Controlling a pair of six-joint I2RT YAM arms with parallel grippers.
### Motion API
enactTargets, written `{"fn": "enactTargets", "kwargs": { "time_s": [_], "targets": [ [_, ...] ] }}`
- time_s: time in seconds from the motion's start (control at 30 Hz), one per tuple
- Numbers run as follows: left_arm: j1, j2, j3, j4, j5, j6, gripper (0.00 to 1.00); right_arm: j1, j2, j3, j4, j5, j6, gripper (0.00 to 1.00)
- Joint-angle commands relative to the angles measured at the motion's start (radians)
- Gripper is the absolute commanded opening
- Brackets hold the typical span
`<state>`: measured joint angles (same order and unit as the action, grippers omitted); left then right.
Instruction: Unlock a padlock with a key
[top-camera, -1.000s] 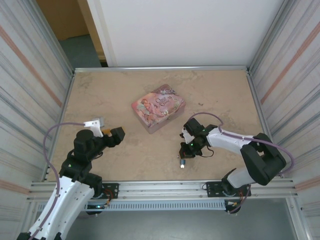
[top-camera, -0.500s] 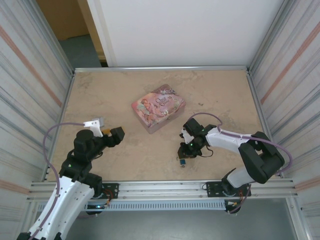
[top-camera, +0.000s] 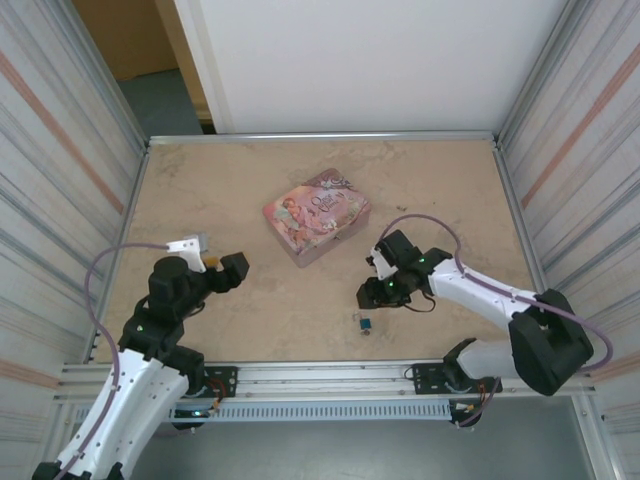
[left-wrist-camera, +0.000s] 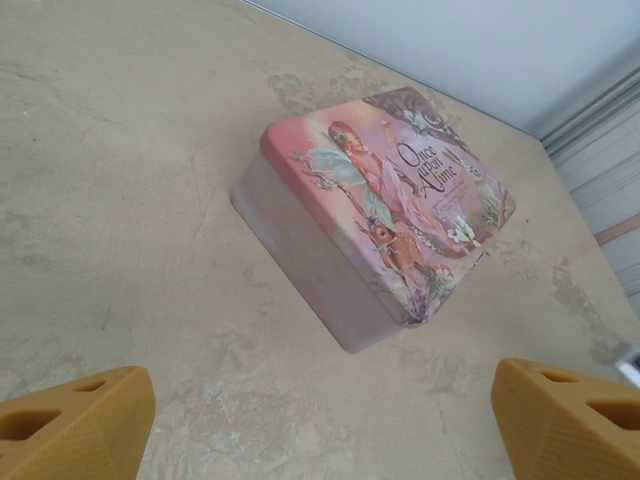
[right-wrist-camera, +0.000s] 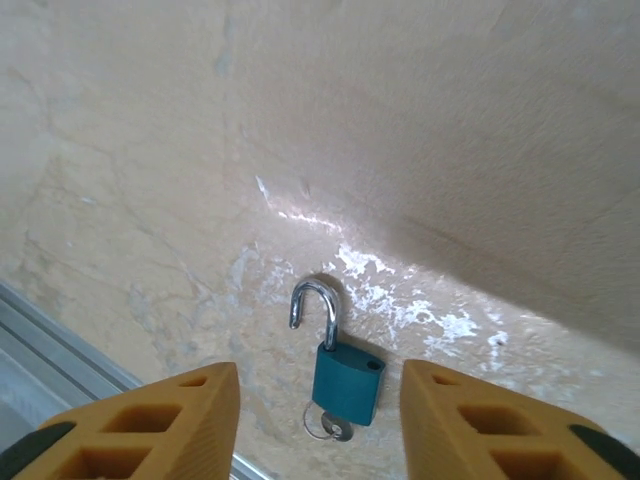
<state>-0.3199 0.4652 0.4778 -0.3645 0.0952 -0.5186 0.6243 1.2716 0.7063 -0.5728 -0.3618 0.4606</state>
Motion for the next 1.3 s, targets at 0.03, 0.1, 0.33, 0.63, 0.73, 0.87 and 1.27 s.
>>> {"fn": "enactTargets", "kwargs": {
  "time_s": [0.03, 0.1, 0.33, 0.63, 0.73, 0.87, 1.27],
  "targets": [
    [0.01, 0.007, 0.054, -0.035, -0.045, 0.047, 0.89, -0.032, -0.08, 0.037, -0.059, 0.06, -0.035, 0.51],
    [0.012, 0.005, 0.061, -0.045, -0.052, 0.057, 0.9, -0.054, -0.115, 0.037, -0.064, 0.084, -0.043, 0.58],
    [0.021, -0.005, 0.062, -0.081, -0.127, 0.069, 0.98, -0.155, -0.236, 0.009, -0.037, 0.128, -0.067, 0.72],
    [0.094, 0.02, 0.104, -0.255, -0.338, 0.036, 0.99, -0.273, -0.326, 0.013, -0.027, 0.141, -0.145, 1.0],
    [0.142, 0.018, 0.097, -0.237, -0.326, 0.045, 0.99, -0.325, -0.35, 0.019, -0.009, 0.143, -0.165, 0.99],
    [0.204, 0.028, 0.085, -0.194, -0.311, 0.057, 0.99, -0.399, -0.377, 0.017, 0.031, 0.146, -0.168, 0.99],
    [0.283, 0.137, 0.015, 0.01, -0.376, 0.121, 0.99, -0.646, -0.382, -0.1, 0.264, 0.157, -0.263, 0.99]
  ]
}}
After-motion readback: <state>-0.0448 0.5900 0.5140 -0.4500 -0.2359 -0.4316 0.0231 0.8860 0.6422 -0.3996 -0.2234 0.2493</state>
